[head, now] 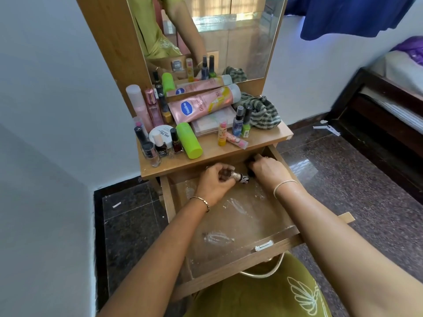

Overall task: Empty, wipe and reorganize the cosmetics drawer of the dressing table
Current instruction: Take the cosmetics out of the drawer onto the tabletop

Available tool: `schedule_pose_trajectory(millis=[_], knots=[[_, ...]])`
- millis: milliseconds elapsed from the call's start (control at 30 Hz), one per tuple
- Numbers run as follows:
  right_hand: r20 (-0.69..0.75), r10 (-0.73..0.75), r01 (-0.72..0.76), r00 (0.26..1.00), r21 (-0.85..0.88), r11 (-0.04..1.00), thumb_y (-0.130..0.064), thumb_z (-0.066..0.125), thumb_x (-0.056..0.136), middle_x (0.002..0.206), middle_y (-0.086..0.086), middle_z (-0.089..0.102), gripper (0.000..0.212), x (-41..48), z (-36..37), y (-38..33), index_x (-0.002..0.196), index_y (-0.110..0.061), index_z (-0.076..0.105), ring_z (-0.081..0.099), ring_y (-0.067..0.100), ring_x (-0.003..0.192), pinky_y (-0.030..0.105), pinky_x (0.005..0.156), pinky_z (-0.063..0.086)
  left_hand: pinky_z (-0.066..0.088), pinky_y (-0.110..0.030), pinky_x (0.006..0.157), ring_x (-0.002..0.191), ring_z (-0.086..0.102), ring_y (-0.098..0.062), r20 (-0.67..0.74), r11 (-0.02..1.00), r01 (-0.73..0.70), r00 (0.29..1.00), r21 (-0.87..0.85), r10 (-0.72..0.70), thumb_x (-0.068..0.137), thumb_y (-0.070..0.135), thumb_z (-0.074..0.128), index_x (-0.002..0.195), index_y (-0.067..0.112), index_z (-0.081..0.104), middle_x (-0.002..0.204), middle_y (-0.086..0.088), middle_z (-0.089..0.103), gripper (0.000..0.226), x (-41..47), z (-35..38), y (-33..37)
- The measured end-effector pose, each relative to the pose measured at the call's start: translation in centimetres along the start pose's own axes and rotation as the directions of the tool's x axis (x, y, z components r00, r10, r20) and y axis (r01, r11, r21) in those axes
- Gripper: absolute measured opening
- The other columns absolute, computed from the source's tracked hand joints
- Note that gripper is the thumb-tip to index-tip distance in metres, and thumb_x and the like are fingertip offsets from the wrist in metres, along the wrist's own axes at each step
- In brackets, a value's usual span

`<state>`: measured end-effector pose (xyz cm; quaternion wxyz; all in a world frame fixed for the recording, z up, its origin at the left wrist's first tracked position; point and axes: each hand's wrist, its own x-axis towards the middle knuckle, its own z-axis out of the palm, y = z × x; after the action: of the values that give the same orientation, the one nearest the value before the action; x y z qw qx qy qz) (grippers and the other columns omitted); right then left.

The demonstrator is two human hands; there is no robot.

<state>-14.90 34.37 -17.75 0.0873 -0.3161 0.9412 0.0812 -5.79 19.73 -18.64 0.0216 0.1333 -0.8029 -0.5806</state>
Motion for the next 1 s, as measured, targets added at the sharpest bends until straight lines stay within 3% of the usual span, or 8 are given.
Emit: schedule_pose_trajectory(millis=[100, 200, 367, 433, 567, 700, 800, 1000], knots=[[-0.046, 0.029, -0.024, 0.999, 0.097, 0.995, -0.010, 0.050, 0.094, 0.117, 0.014, 0.056, 0.024, -0.8, 0.0, -0.3, 0.115, -0.009, 0.060, 0.060, 0.035, 0.101, 0.042, 0.080, 0.050, 0.049, -0.018, 0.070, 0.071, 0.056, -0.006, -0.019, 0.999, -0.005, 1.000, -0.037, 0.005, 0.076, 0.009, 0.074, 0.096, 0.014, 0.064, 0.081, 0.003, 0.063, 0.023, -1.1, -0.7, 0.6], [-0.193, 0.122, -0.054, 0.974, 0.324, 0.945, -0.009, 0.054, 0.090, 0.107, 0.011, 0.062, 0.019, -2.3, 0.1, -0.7, 0.108, -0.011, 0.059, 0.060, 0.033, 0.099, 0.038, 0.077, 0.048, 0.049, -0.012, 0.065, 0.068, 0.055, -0.001, -0.041, 0.998, -0.035, 0.999, -0.048, 0.033, 0.074, 0.011, 0.077, 0.093, 0.016, 0.065, 0.080, 0.005, 0.064, 0.023, -2.4, -1.3, 1.2], [-0.239, 0.310, -0.012, 0.920, 0.774, 0.633, -0.016, 0.068, 0.086, 0.092, -0.008, 0.063, 0.025, -4.7, -0.9, -1.0, 0.111, -0.016, 0.060, 0.059, 0.014, 0.086, 0.011, 0.069, 0.037, 0.050, -0.012, 0.065, 0.068, 0.057, 0.000, -0.083, 0.993, -0.098, 0.992, -0.059, 0.093, 0.074, 0.011, 0.076, 0.093, 0.017, 0.067, 0.081, 0.005, 0.067, 0.022, -4.4, -2.5, 2.6], [-0.242, 0.351, 0.030, 0.905, 0.857, 0.515, -0.017, 0.069, 0.086, 0.085, -0.009, 0.061, 0.023, -5.4, -1.3, -1.3, 0.107, -0.022, 0.061, 0.058, 0.012, 0.081, 0.012, 0.069, 0.040, 0.052, -0.015, 0.067, 0.068, 0.058, -0.001, -0.107, 0.991, -0.123, 0.987, -0.052, 0.117, 0.075, 0.011, 0.076, 0.093, 0.018, 0.068, 0.082, 0.005, 0.068, 0.021, -4.9, -3.0, 3.3], [-0.315, 0.390, 0.130, 0.865, 0.892, 0.433, -0.019, 0.072, 0.084, 0.083, -0.003, 0.066, 0.024, -6.2, -2.4, -2.0, 0.102, -0.028, 0.061, 0.063, 0.011, 0.081, 0.025, 0.074, 0.052, 0.051, -0.015, 0.065, 0.065, 0.057, 0.001, -0.154, 0.979, -0.204, 0.966, 0.028, 0.206, 0.074, 0.012, 0.075, 0.094, 0.020, 0.069, 0.081, 0.007, 0.068, 0.023, -5.5, -4.1, 4.8], [-0.377, 0.432, 0.205, 0.819, 0.896, 0.394, -0.018, 0.073, 0.082, 0.088, -0.009, 0.067, 0.027, -6.2, -3.7, -3.1, 0.103, -0.028, 0.061, 0.065, 0.008, 0.084, 0.026, 0.076, 0.054, 0.045, -0.019, 0.059, 0.063, 0.052, -0.003, -0.186, 0.918, -0.289, 0.920, 0.272, 0.344, 0.073, 0.026, 0.074, 0.095, 0.025, 0.070, 0.079, 0.012, 0.067, 0.022, -5.6, -5.7, 6.7], [-0.411, 0.463, 0.243, 0.786, 0.893, 0.380, -0.013, 0.072, 0.082, 0.086, -0.009, 0.067, 0.026, -5.9, -4.6, -4.0, 0.102, -0.025, 0.060, 0.064, 0.006, 0.082, 0.021, 0.075, 0.052, 0.042, -0.013, 0.057, 0.065, 0.051, -0.001, -0.186, 0.867, -0.343, 0.884, 0.362, 0.428, 0.072, 0.027, 0.073, 0.093, 0.028, 0.068, 0.077, 0.020, 0.061, 0.022, -5.6, -6.7, 8.2], [-0.416, 0.502, 0.249, 0.759, 0.896, 0.367, -0.015, 0.072, 0.083, 0.090, -0.010, 0.067, 0.024, -5.1, -5.4, -5.2, 0.099, -0.025, 0.056, 0.062, -0.005, 0.082, 0.009, 0.070, 0.047, 0.044, -0.020, 0.068, 0.081, 0.058, -0.010, -0.125, 0.790, -0.378, 0.863, 0.482, 0.489, 0.073, 0.024, 0.071, 0.094, 0.020, 0.065, 0.087, 0.008, 0.066, 0.023, -4.5, -8.2, 9.5]])
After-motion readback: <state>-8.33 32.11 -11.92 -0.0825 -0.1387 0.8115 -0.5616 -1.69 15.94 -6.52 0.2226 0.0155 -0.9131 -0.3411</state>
